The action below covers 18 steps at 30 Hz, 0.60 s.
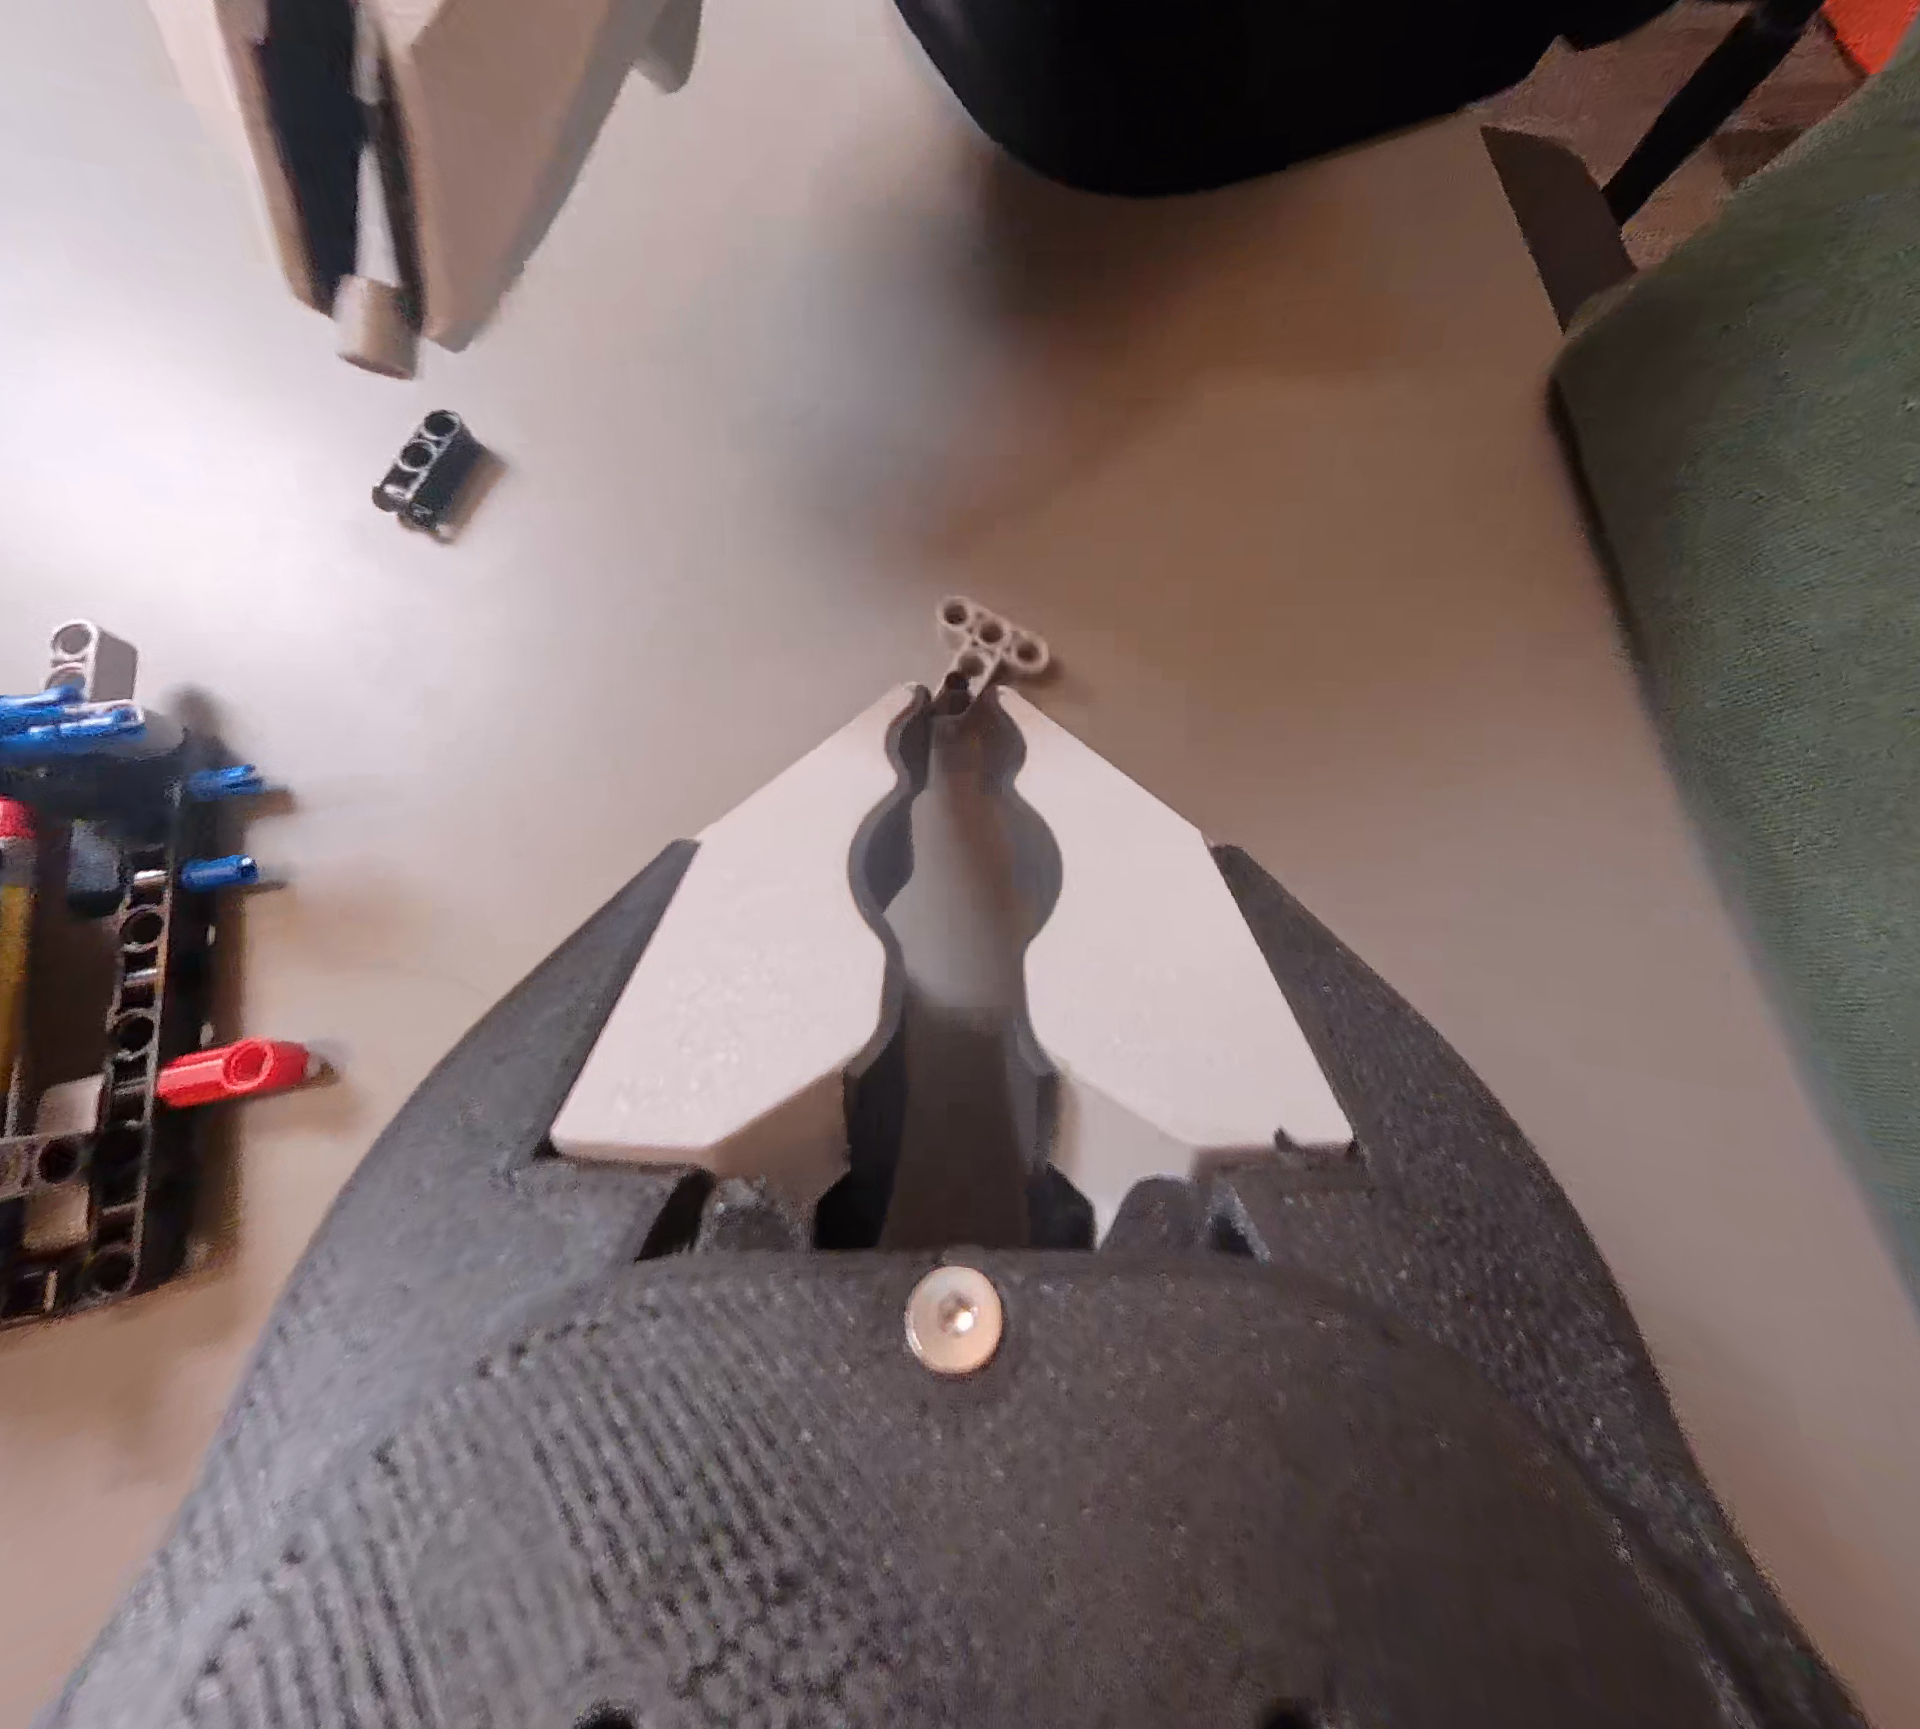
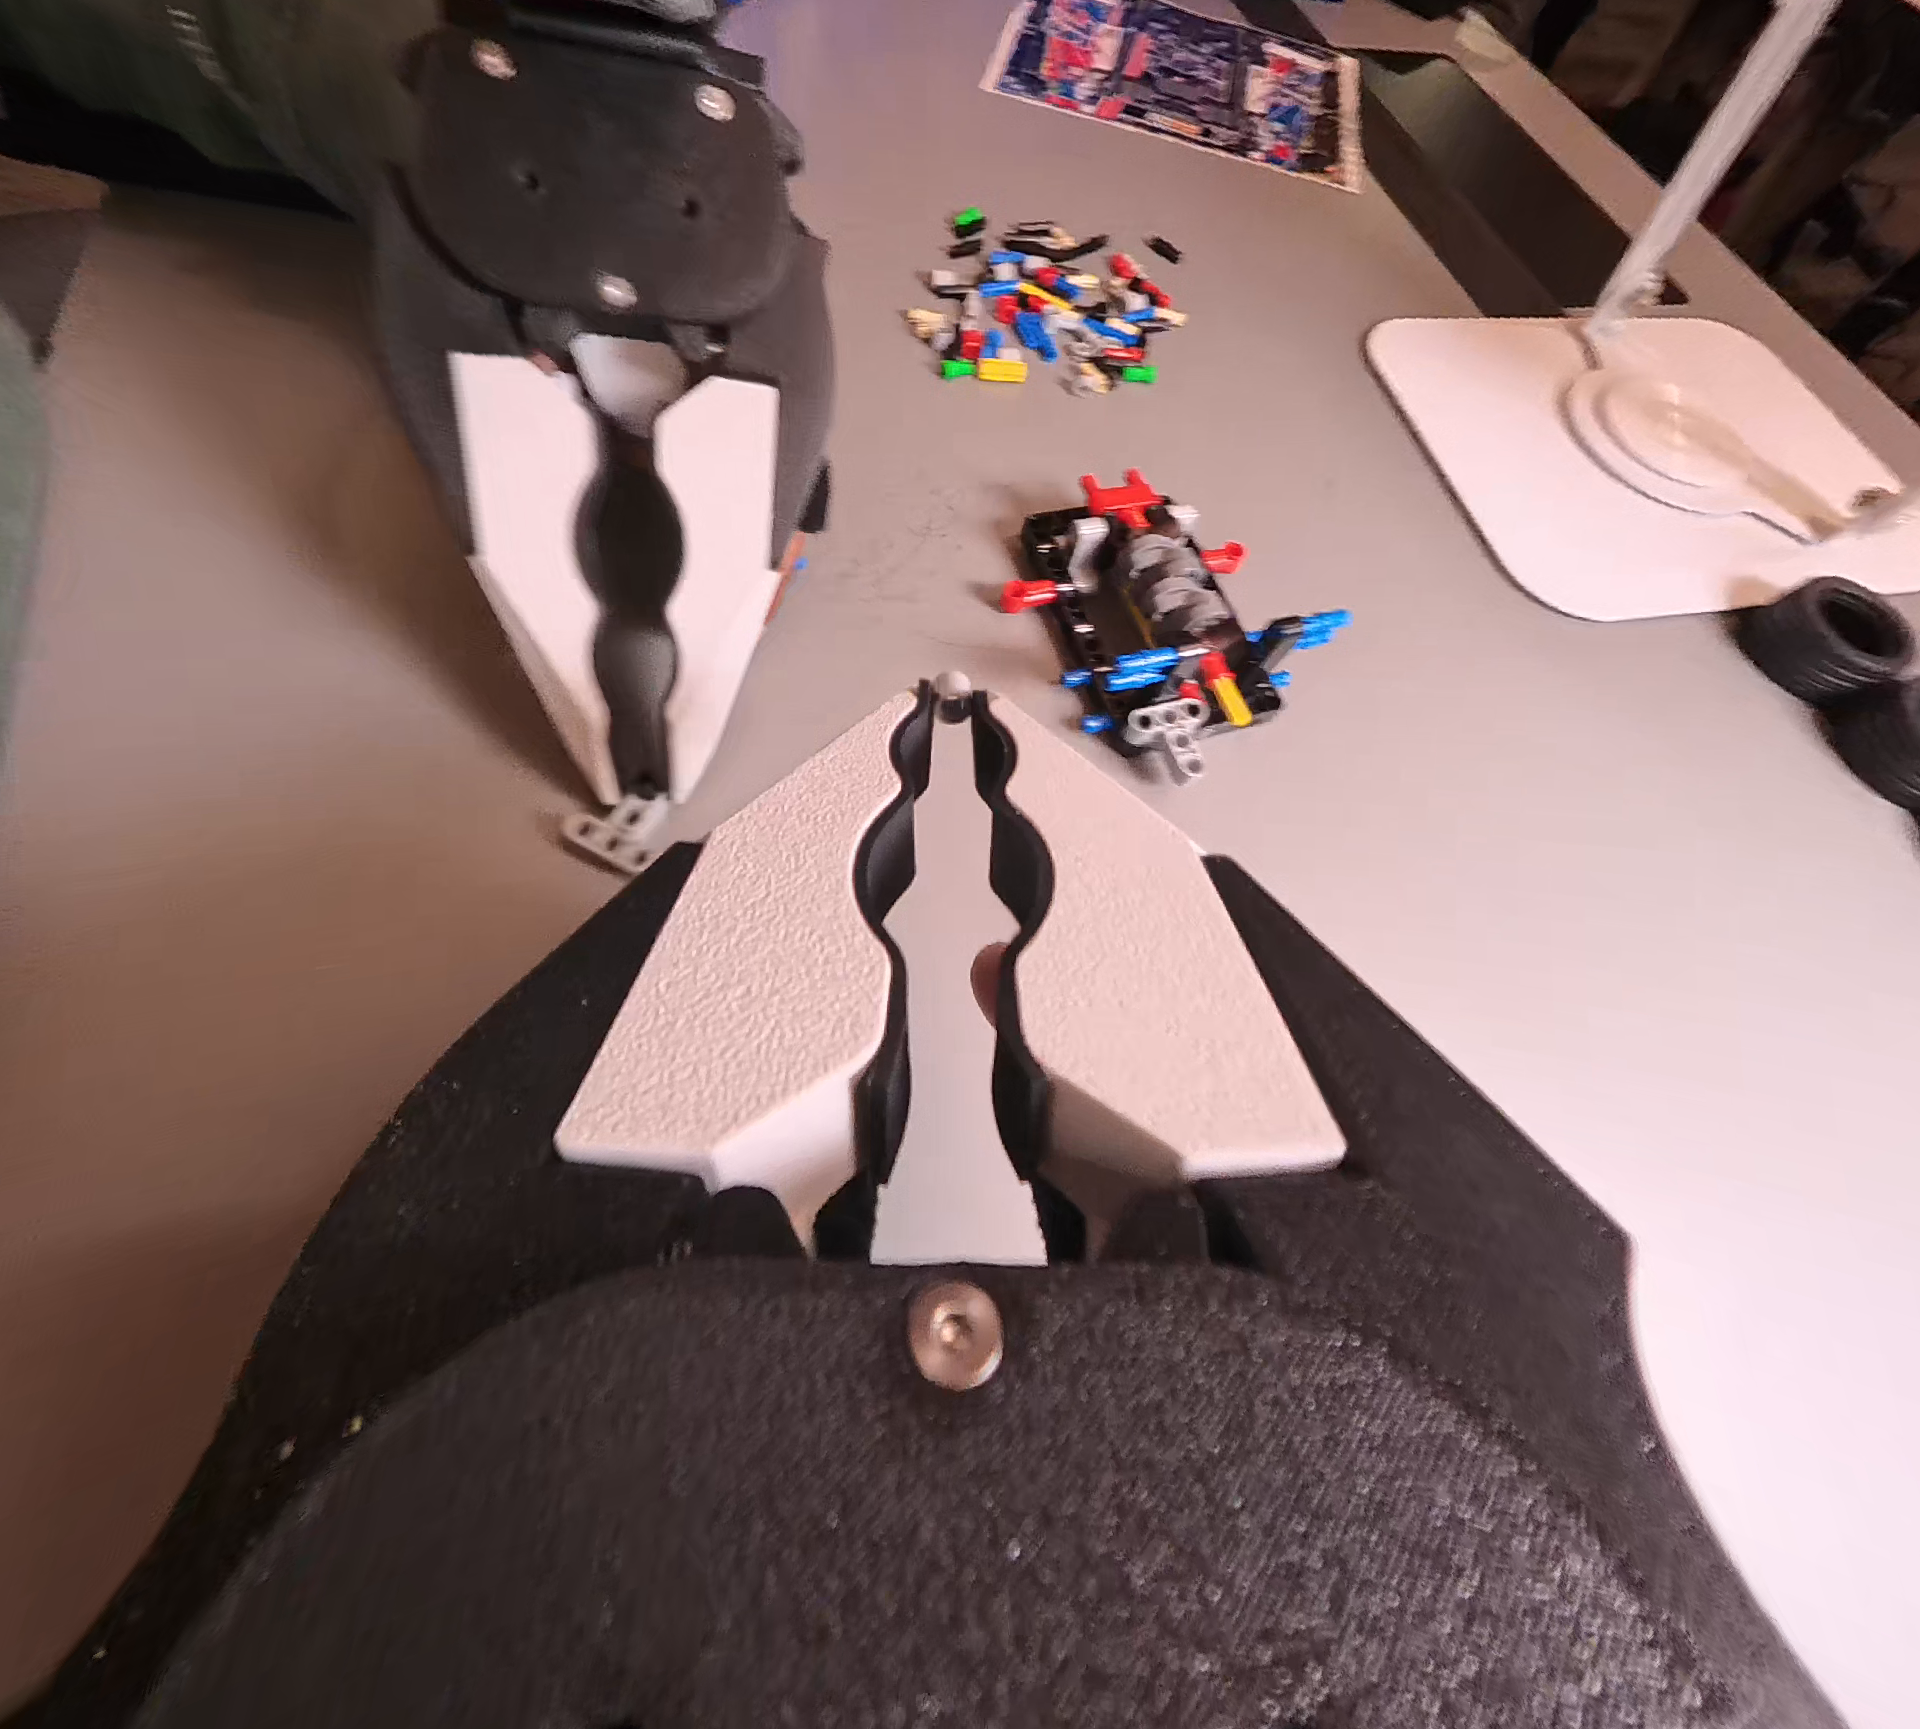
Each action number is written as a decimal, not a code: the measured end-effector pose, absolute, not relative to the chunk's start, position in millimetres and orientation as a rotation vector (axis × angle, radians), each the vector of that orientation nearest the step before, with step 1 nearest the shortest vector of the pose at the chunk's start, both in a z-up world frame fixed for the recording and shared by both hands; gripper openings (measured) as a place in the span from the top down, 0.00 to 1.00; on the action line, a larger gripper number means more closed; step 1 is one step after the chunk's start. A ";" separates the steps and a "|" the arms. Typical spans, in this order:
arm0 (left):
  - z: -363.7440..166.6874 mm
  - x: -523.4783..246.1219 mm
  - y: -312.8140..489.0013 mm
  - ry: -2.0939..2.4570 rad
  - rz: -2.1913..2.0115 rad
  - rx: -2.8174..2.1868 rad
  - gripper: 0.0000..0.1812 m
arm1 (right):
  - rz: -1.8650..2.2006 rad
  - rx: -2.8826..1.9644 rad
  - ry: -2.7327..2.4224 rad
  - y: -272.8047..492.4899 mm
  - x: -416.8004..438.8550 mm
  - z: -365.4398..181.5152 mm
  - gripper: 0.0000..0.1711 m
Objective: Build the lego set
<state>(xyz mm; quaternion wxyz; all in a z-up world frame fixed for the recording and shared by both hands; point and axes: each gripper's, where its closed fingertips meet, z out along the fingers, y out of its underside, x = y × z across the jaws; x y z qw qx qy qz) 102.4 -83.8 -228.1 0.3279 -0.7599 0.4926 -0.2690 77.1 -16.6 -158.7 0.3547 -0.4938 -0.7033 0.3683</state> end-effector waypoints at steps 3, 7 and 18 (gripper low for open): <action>-225.4 102.3 -80.7 1.274 -0.694 -1.985 0.97 | 1.049 -1.237 -1.903 -36.8 83.3 -160.9 0.97; -205.8 98.3 -82.7 1.163 -0.875 -1.991 0.97 | 1.099 -1.222 -2.044 -60.3 92.4 -173.7 0.97; -173.8 83.8 -82.9 0.954 -1.156 -1.924 0.97 | 1.157 -1.198 -2.101 -81.8 83.7 -185.5 0.97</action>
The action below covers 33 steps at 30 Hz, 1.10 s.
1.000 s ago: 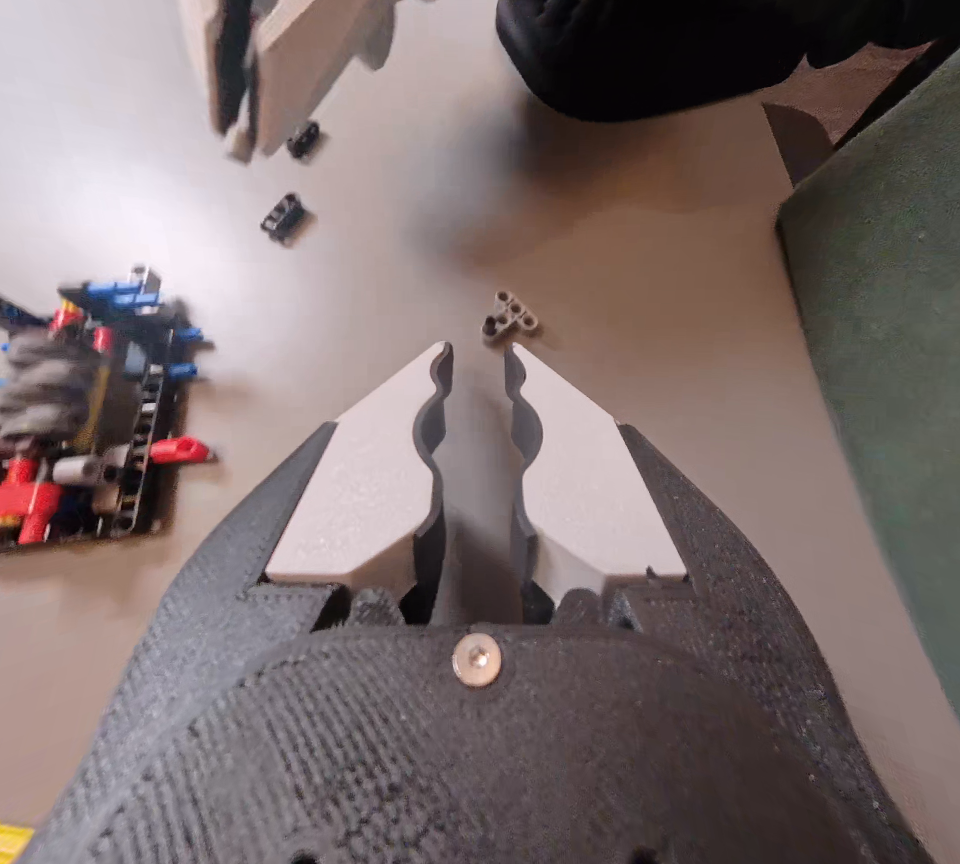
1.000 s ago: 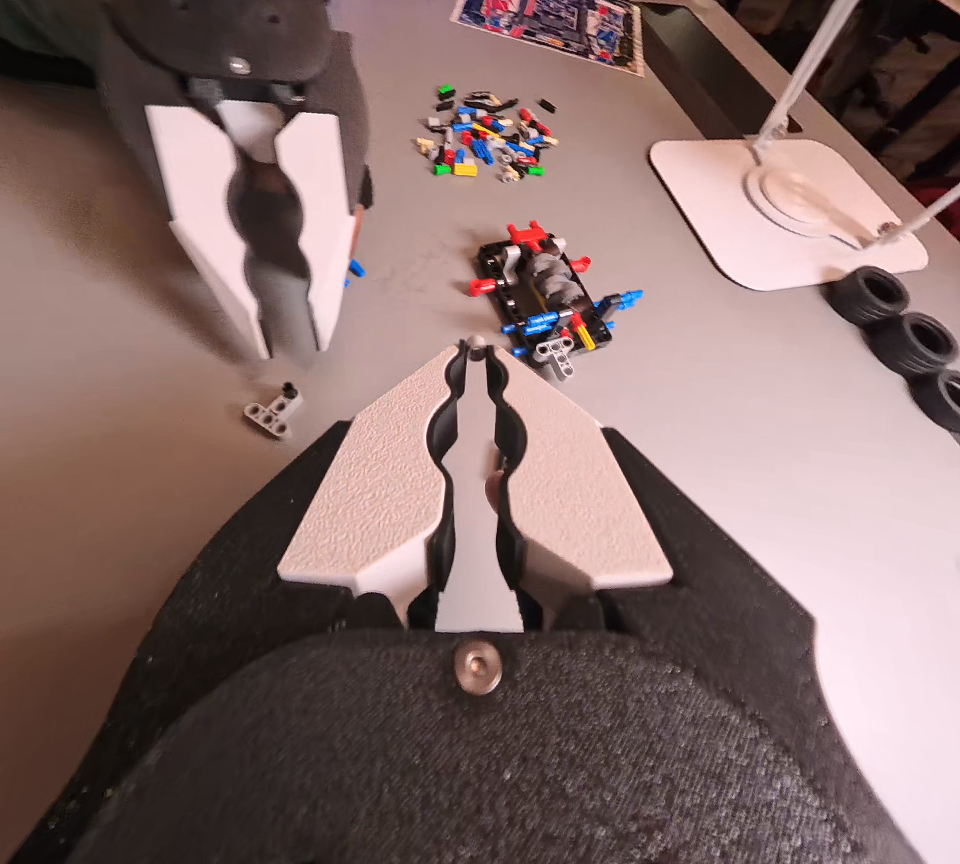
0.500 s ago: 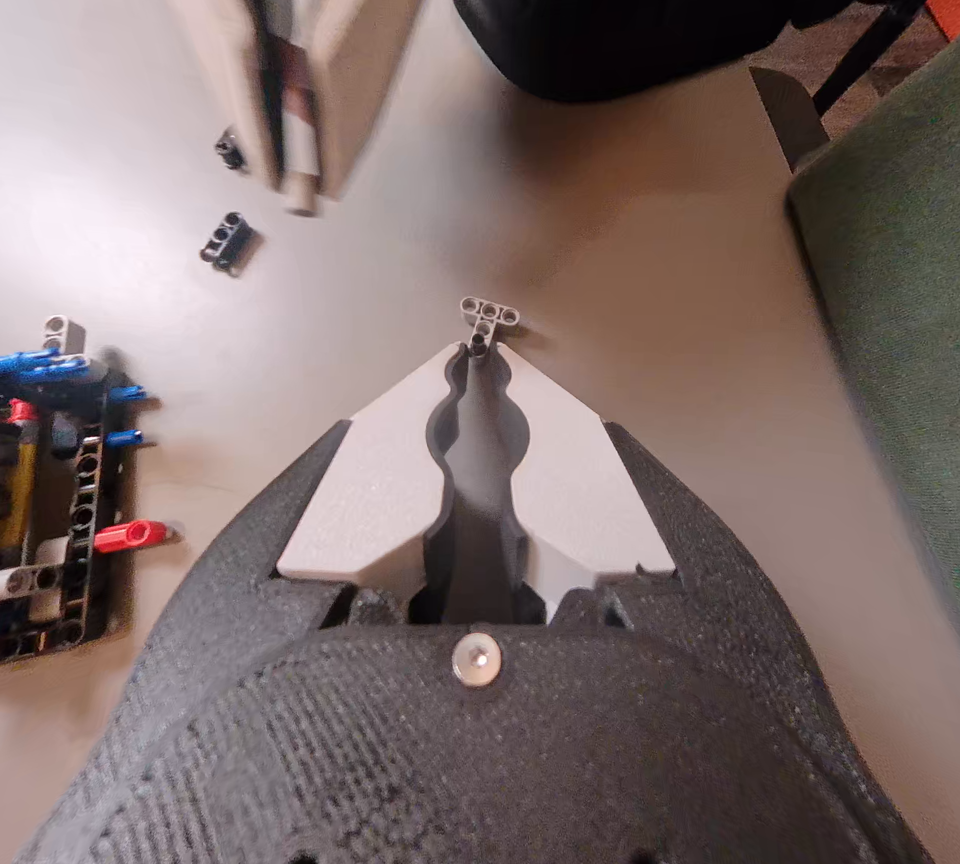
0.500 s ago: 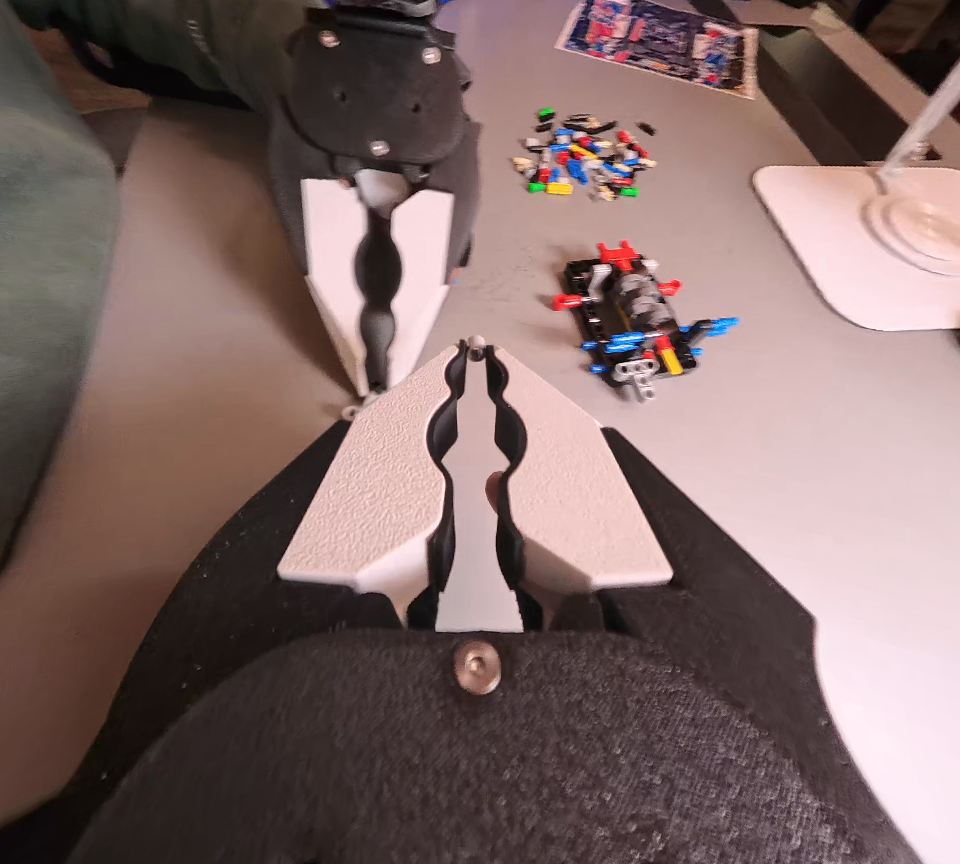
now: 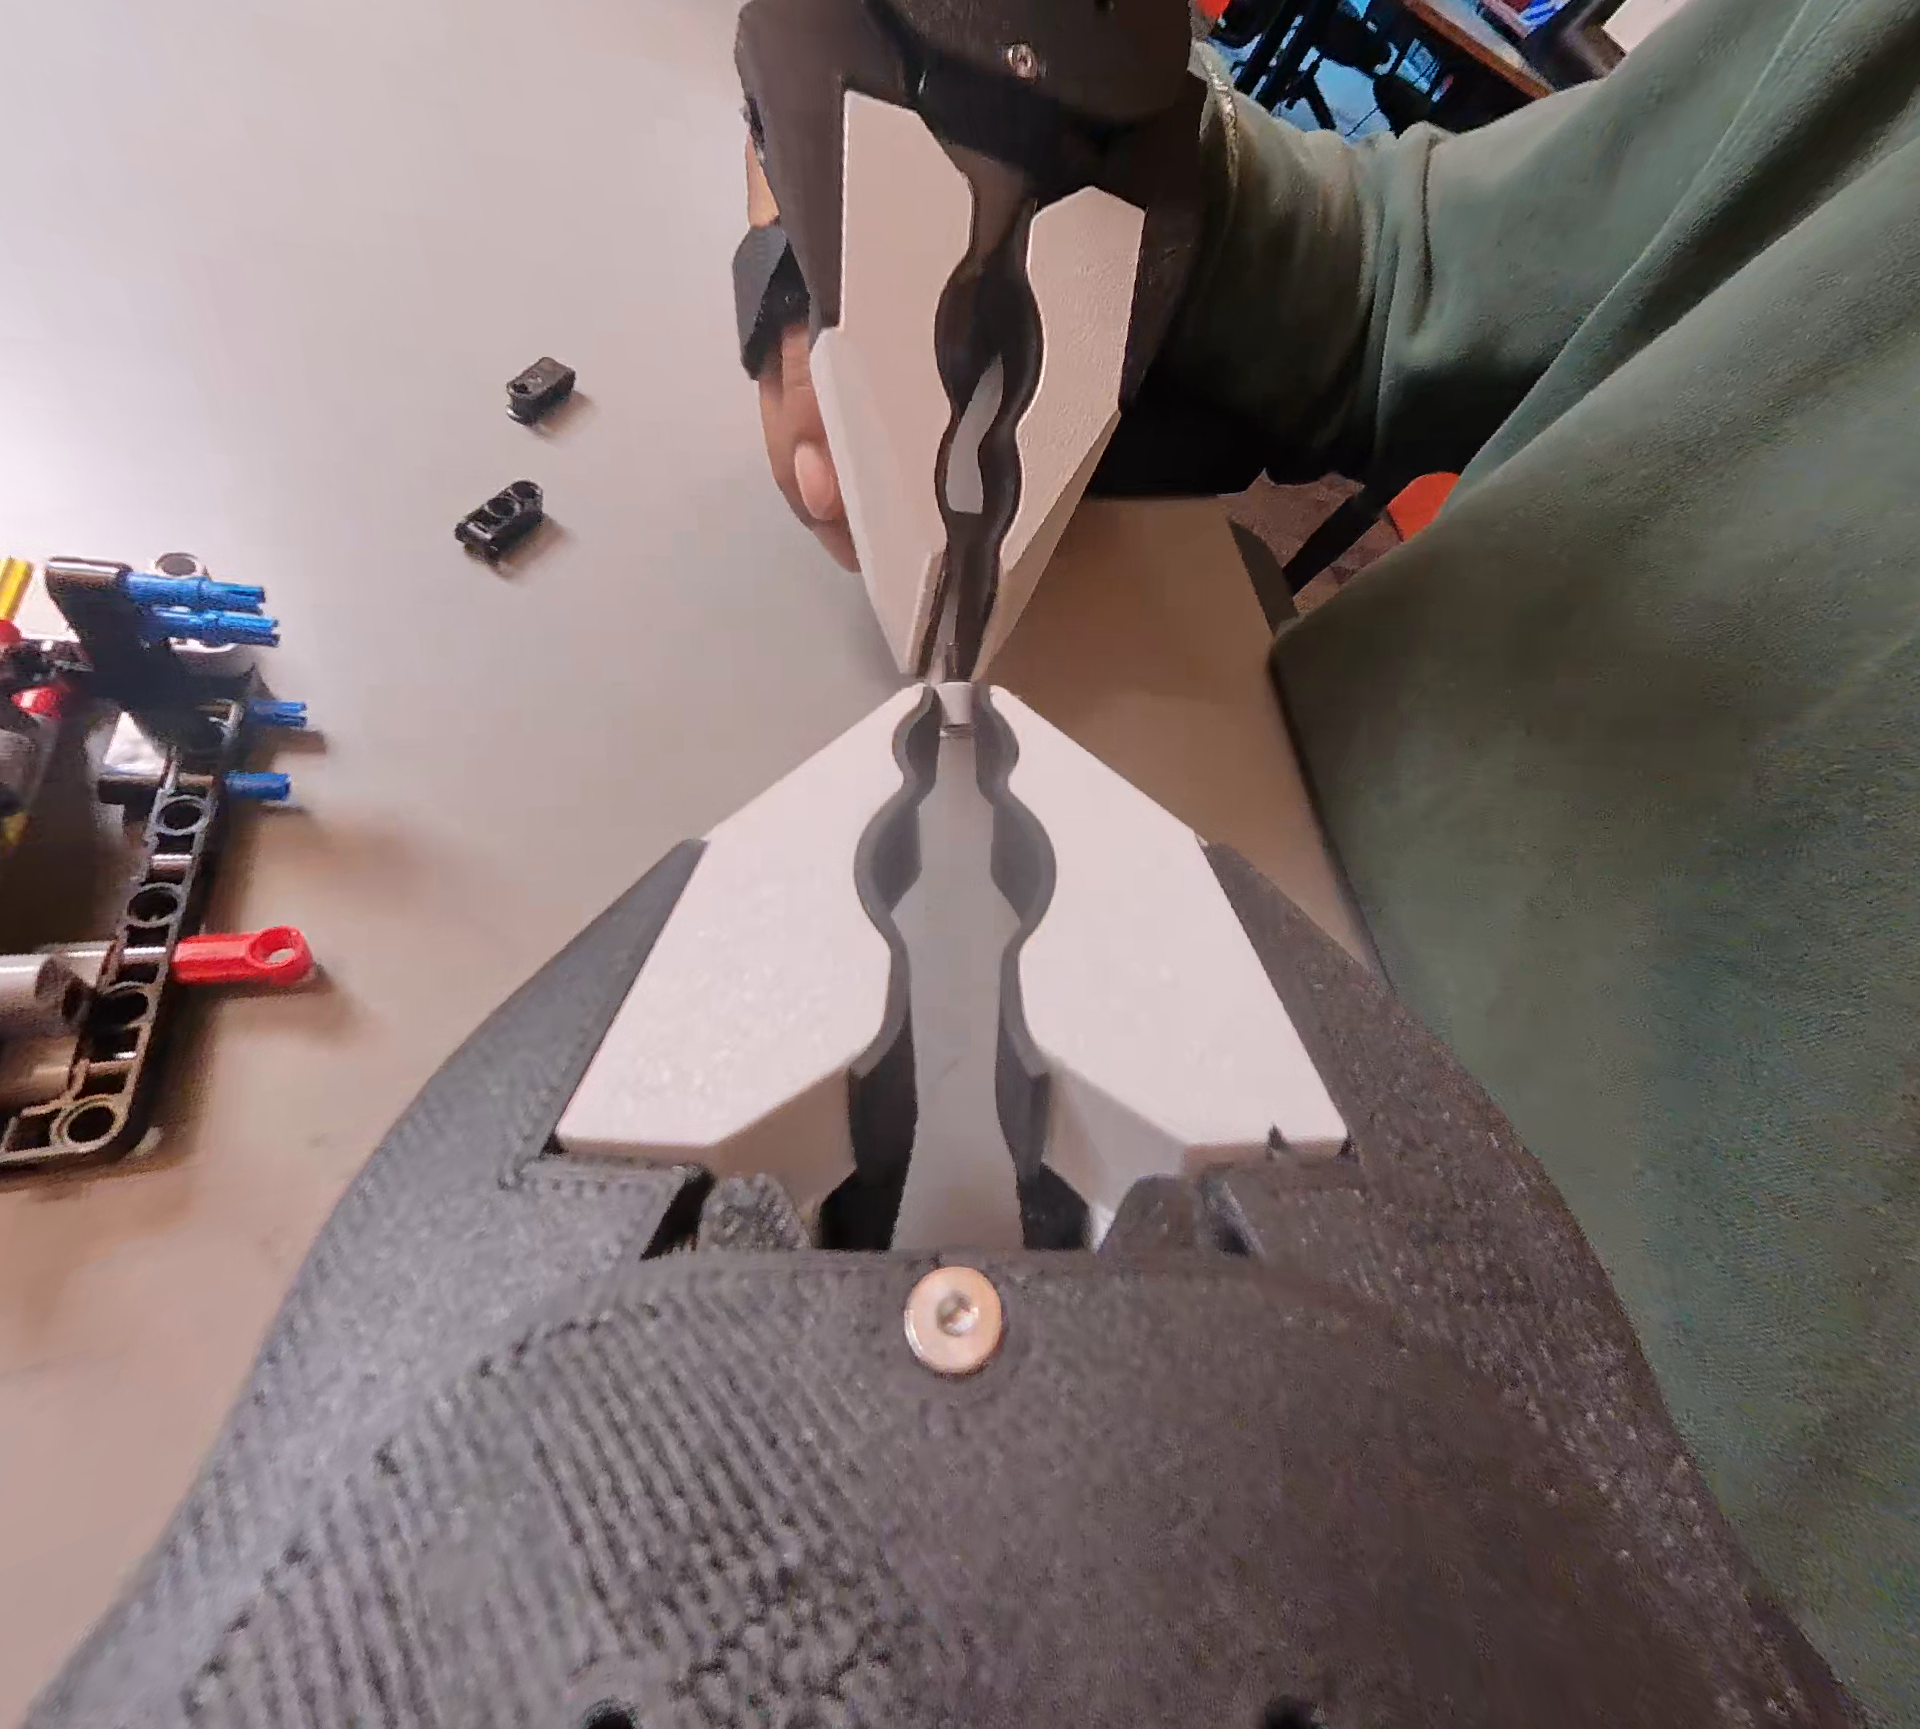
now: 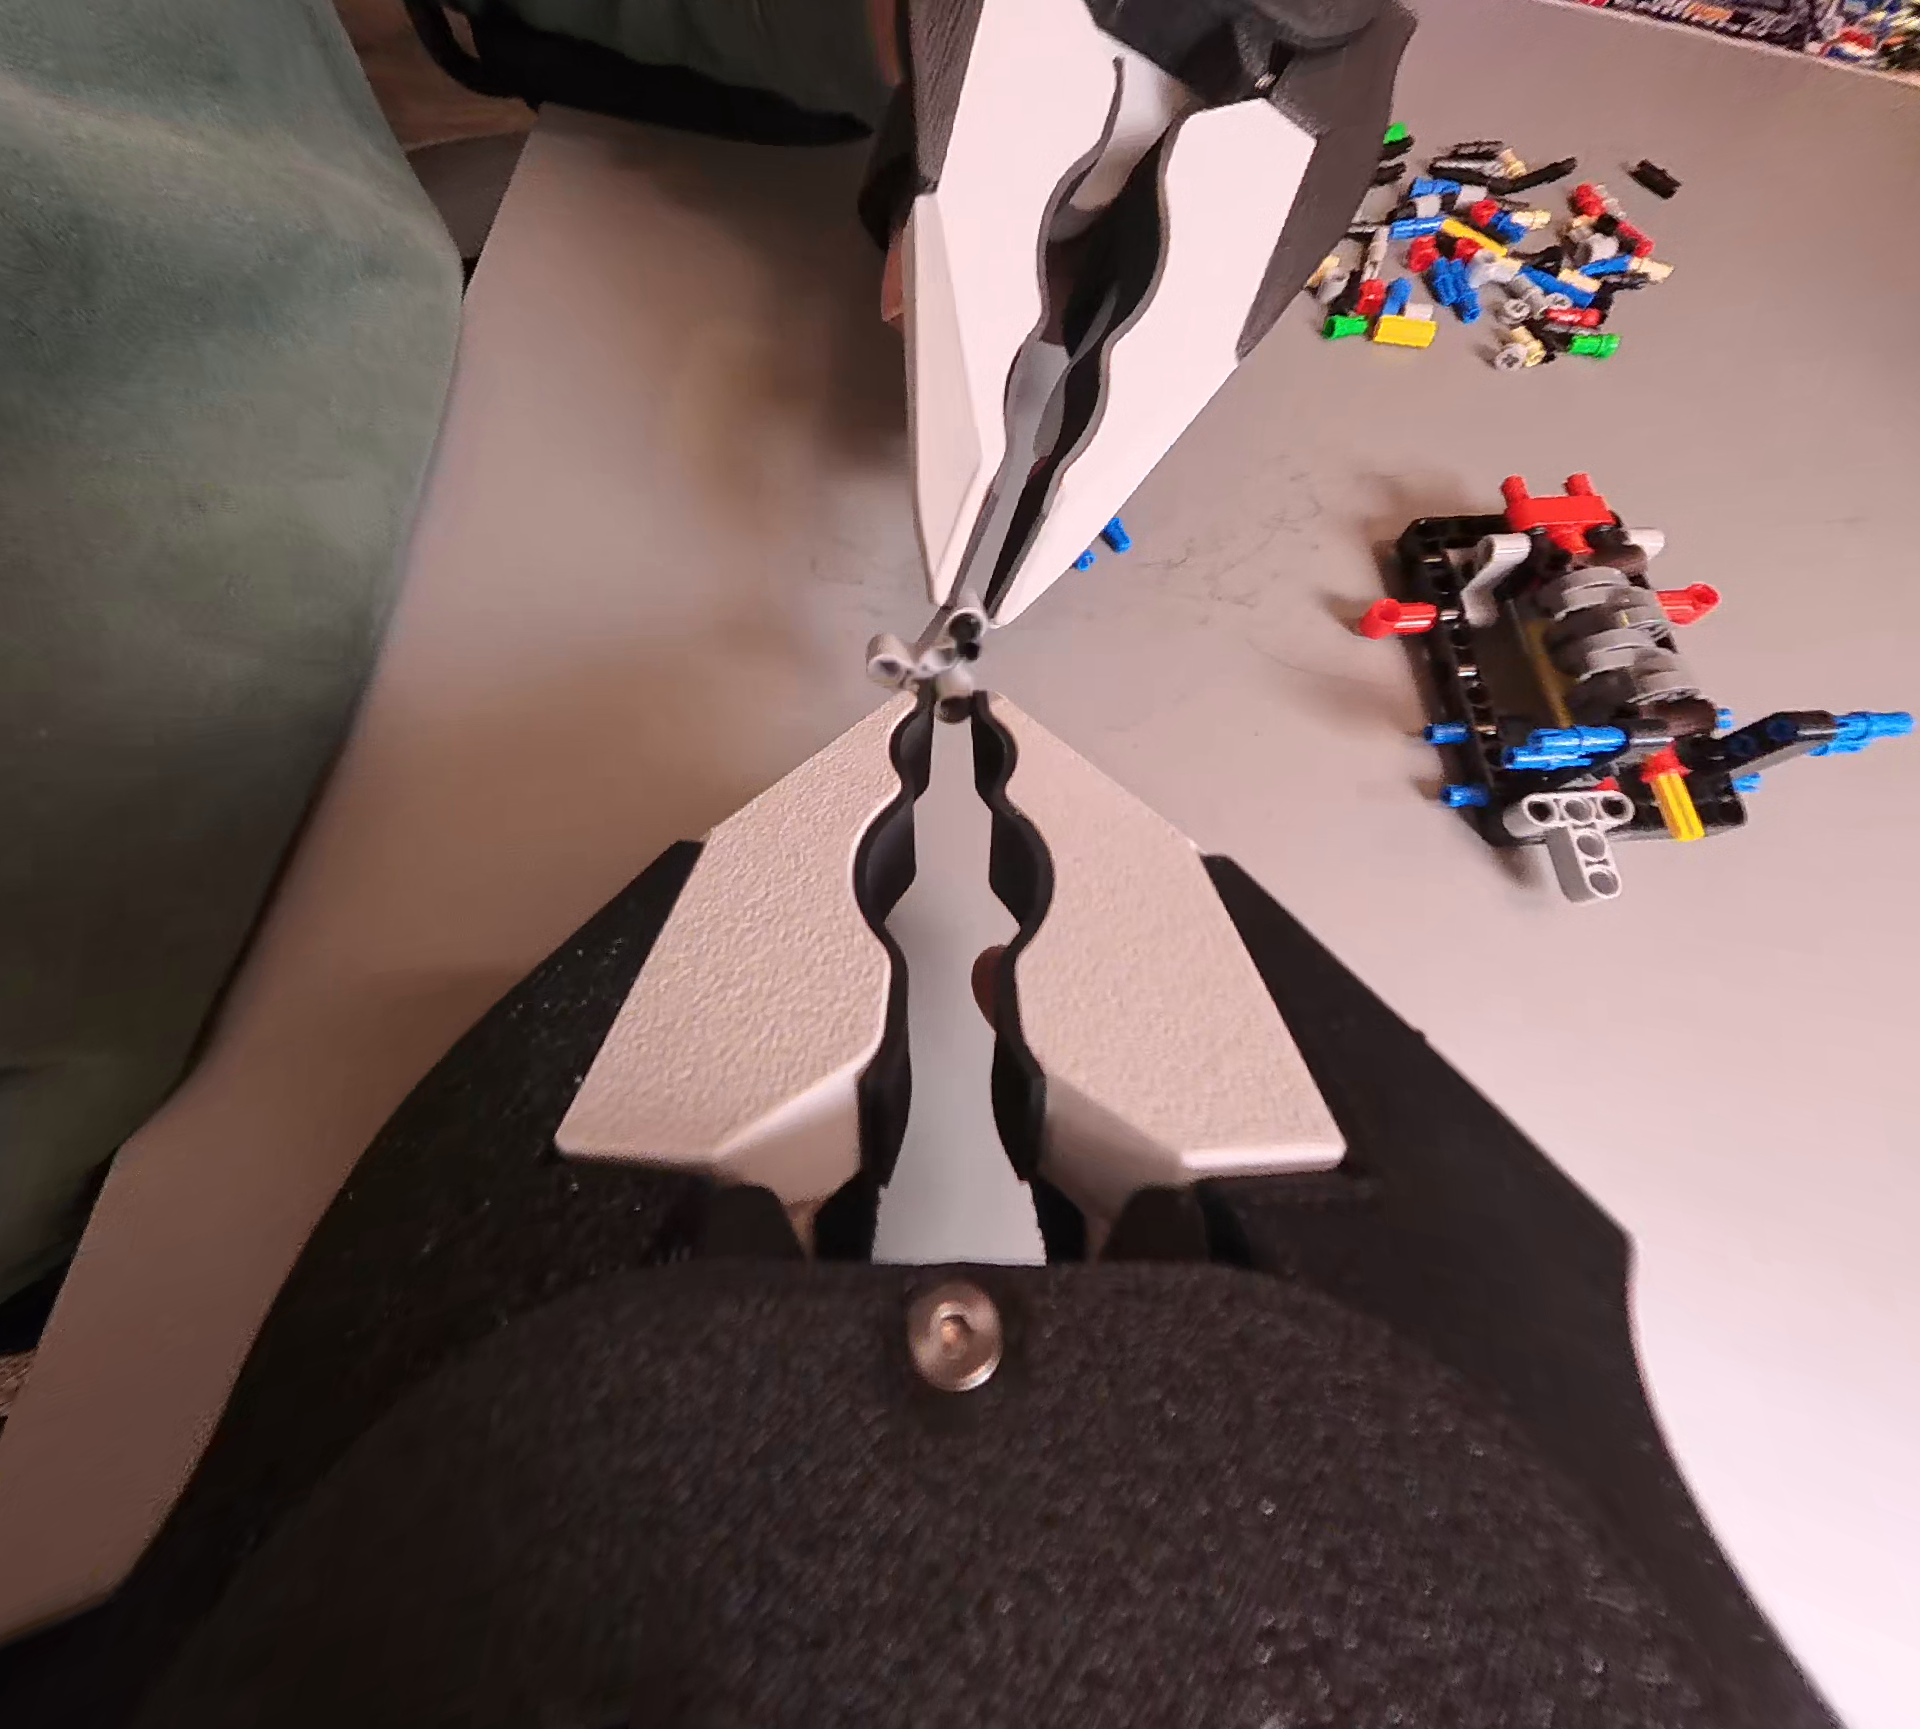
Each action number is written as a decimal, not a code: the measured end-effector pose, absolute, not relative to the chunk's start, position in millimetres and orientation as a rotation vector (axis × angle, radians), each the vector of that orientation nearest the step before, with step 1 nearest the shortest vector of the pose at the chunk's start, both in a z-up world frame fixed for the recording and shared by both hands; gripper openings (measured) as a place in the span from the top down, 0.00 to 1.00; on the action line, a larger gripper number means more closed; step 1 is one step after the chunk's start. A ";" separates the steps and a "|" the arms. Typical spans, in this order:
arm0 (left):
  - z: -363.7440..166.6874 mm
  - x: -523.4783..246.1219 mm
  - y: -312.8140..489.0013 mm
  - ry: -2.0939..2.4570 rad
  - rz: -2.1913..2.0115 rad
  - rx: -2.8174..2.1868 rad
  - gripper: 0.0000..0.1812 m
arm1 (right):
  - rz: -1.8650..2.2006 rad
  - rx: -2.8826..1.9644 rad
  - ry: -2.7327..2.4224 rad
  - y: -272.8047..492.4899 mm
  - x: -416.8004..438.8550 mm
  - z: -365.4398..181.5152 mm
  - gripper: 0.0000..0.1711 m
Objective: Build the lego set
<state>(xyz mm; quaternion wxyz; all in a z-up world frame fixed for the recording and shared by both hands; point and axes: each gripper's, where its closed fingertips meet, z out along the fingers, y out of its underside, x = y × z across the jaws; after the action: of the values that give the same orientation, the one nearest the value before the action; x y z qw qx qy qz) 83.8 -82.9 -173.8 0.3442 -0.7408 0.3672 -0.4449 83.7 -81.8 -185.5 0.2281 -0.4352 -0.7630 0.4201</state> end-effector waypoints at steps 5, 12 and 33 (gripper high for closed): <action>-172.3 81.4 -79.8 0.913 -1.164 -1.916 0.98 | 1.179 -1.208 -2.079 -82.0 78.2 -188.9 0.97; -170.0 65.6 -70.7 0.840 -1.098 -1.900 0.98 | 1.320 -1.216 -1.880 -61.7 74.8 -163.5 0.97; -139.8 57.6 -66.8 0.797 -0.997 -1.746 1.00 | 1.502 -1.214 -1.689 -63.1 58.7 -146.6 0.97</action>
<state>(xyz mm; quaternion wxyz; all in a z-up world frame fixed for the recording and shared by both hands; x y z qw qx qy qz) 57.6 -66.8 -139.8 0.4701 -0.7126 0.3252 -0.4067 58.7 -63.1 -146.6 0.2840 -0.4536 -0.6313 0.5613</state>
